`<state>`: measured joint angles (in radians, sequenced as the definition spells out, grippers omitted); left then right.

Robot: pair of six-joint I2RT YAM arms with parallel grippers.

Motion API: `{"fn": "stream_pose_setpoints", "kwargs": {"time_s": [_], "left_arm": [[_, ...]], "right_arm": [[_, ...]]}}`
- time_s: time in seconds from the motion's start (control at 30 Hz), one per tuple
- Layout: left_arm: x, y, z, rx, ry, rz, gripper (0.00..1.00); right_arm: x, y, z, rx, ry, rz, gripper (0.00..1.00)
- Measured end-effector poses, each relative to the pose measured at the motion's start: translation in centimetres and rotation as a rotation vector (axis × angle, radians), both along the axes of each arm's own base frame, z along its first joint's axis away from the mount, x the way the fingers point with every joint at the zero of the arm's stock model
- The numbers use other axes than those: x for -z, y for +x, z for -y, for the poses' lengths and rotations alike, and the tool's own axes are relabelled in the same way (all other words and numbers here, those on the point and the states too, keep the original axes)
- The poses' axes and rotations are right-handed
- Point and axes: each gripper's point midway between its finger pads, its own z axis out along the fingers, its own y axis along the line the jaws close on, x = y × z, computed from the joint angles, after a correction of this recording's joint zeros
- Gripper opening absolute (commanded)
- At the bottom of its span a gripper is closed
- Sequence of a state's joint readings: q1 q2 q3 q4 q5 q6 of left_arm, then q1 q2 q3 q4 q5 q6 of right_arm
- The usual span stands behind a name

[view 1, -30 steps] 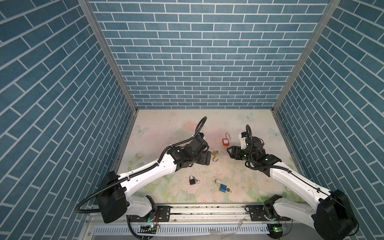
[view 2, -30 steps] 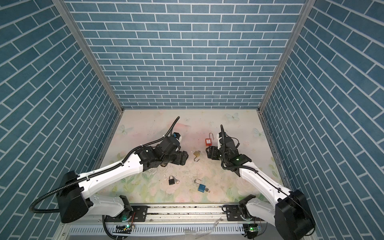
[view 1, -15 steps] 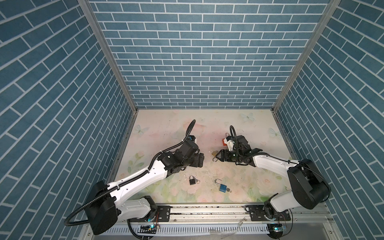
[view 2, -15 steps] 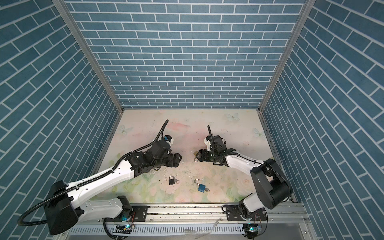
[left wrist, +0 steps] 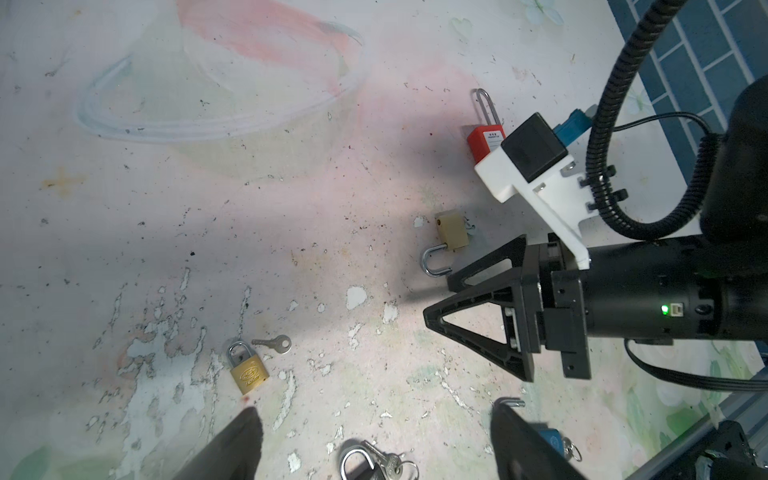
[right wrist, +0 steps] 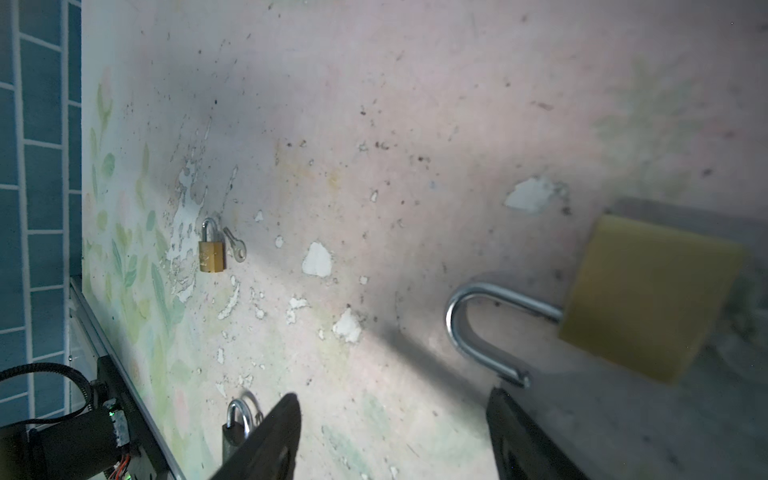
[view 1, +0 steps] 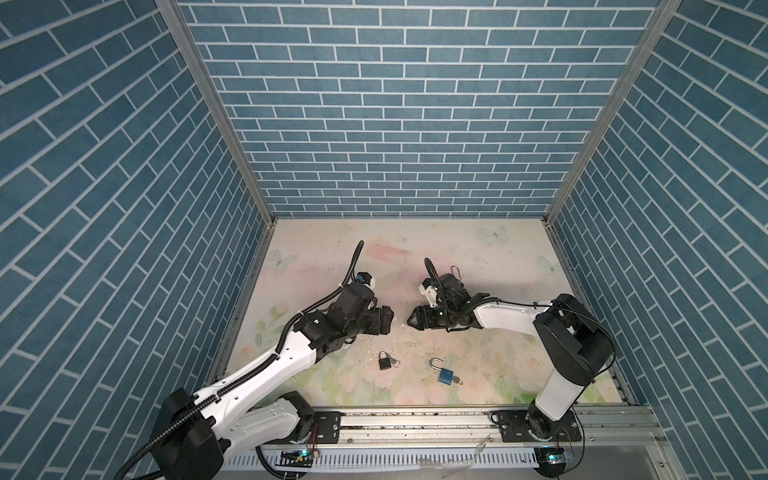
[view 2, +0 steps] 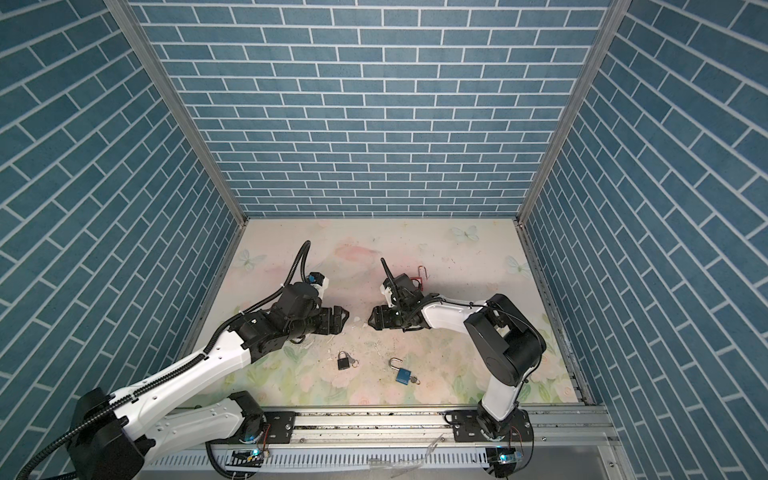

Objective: Lock with the key

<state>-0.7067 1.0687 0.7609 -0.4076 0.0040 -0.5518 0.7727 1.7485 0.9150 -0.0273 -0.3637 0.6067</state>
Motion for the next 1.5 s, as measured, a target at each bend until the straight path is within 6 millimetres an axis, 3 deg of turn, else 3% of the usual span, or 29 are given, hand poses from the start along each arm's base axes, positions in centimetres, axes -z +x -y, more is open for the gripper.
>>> {"fn": "stream_pose_setpoints", "kwargs": {"time_s": [0.17,0.3,0.53,0.7,0.83,0.97,1.1,1.17,1.27,1.5], "left_arm": [[-0.1,0.1,-0.4,-0.004,0.0,0.007,0.88],[-0.5,0.1,-0.5,-0.008,-0.008,0.019,0.88],[-0.7,-0.3,-0.9,-0.012,-0.007,0.014,0.88],[-0.7,-0.5,-1.1,-0.026,-0.013,0.0,0.87],[-0.8,-0.4,-0.9,-0.04,-0.02,-0.014,0.86],[-1.2,-0.1,0.7,-0.033,-0.013,-0.02,0.84],[-1.5,-0.2,3.7,0.023,0.021,-0.014,0.82],[-1.6,-0.3,5.4,0.064,0.044,-0.009,0.81],[-1.4,-0.2,8.1,0.148,0.095,0.009,0.8],[-1.1,1.9,12.7,0.362,0.241,0.092,0.81]], "right_arm": [[0.0,0.5,-1.4,-0.01,0.0,0.01,0.71],[-0.1,2.5,-1.7,0.026,-0.025,0.058,0.71],[-0.5,6.6,0.4,0.105,-0.037,0.112,0.7],[-0.8,7.8,1.5,0.111,-0.018,0.117,0.7],[-2.6,7.3,1.0,0.07,0.033,0.135,0.7],[-7.1,6.2,1.5,0.057,0.104,0.212,0.7],[-12.0,4.8,3.6,0.098,0.159,0.333,0.68],[-13.3,4.1,5.3,0.158,0.158,0.372,0.67],[-13.0,2.8,8.0,0.241,0.124,0.378,0.67],[-8.2,-1.2,12.7,0.32,0.001,0.233,0.67]]}}
